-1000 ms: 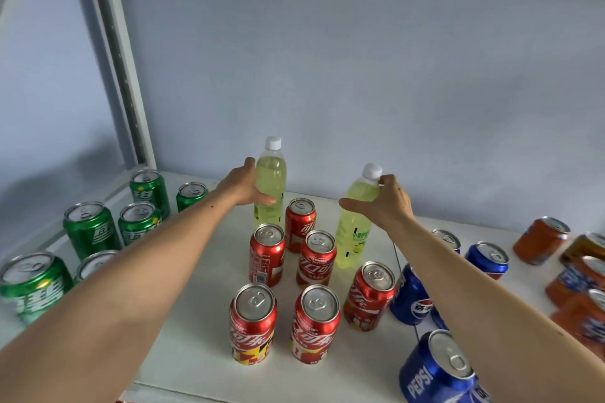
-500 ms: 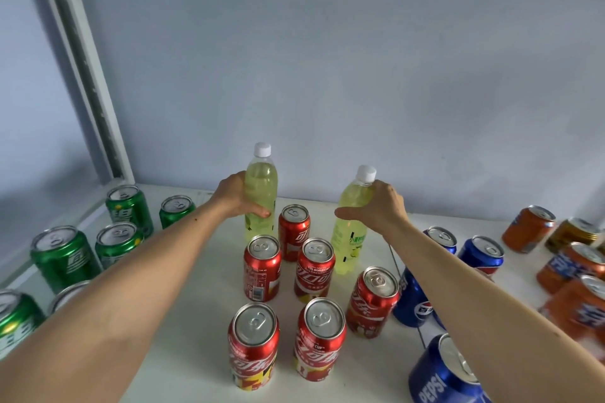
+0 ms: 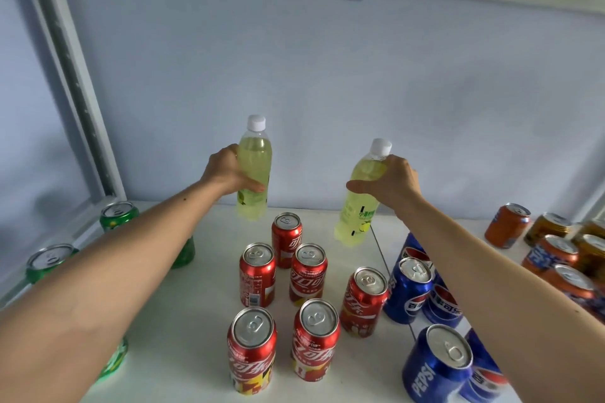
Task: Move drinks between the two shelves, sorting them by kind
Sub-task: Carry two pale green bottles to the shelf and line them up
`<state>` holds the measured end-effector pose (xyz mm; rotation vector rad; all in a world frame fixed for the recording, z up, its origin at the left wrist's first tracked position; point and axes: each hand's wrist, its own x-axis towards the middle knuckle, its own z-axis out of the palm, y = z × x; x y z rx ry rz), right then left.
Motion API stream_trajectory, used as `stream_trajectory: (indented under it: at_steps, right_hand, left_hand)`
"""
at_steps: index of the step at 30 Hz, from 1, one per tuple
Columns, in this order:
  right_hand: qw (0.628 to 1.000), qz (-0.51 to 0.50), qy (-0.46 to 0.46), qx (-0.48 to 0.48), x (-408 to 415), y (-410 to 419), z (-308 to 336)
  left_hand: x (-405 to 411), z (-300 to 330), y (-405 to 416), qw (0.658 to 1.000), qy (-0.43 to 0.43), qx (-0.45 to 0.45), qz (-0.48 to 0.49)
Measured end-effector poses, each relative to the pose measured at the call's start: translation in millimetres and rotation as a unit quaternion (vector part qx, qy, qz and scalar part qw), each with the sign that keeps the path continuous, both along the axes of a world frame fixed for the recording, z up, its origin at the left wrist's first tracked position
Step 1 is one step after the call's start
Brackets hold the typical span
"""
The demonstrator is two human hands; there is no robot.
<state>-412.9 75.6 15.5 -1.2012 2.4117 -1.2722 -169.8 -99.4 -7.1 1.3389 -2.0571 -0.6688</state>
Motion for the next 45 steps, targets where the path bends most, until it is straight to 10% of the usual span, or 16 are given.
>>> stream_trajectory:
  at_steps: [45]
  right_hand:
    - [0.963, -0.249, 0.035, -0.093, -205, 485, 57]
  left_hand:
    - [-372, 50, 433, 0.92, 0.055, -0.02, -0.387]
